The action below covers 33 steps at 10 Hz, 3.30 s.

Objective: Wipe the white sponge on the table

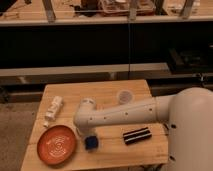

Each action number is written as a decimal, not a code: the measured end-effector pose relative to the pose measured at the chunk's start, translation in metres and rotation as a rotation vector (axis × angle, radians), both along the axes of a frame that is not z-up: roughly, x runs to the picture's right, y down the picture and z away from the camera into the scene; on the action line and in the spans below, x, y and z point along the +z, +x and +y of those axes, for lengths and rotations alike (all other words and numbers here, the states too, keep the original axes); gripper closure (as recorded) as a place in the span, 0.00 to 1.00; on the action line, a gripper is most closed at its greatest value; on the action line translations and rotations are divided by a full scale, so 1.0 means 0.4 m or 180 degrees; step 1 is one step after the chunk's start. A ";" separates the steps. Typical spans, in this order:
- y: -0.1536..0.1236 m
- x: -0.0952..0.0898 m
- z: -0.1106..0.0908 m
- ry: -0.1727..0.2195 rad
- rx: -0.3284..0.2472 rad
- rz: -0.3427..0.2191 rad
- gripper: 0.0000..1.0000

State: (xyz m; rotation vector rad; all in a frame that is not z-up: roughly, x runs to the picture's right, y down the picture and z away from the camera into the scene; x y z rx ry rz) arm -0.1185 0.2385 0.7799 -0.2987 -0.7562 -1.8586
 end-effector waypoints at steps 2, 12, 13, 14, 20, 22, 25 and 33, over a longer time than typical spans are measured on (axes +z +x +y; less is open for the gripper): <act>-0.060 -0.003 -0.108 -0.0016 0.0110 -0.0056 1.00; 0.123 0.200 -0.137 -0.0247 0.0697 0.0211 1.00; 0.178 0.194 -0.131 -0.0229 0.0744 0.0277 1.00; 0.224 0.186 -0.124 -0.0205 0.0803 0.0348 1.00; 0.307 0.121 -0.017 -0.0176 0.0812 0.0569 1.00; 0.305 0.119 -0.018 -0.0169 0.0815 0.0545 1.00; 0.299 0.103 -0.001 -0.0196 0.0740 0.0537 1.00; 0.102 -0.147 0.168 -0.0313 0.0448 0.0331 1.00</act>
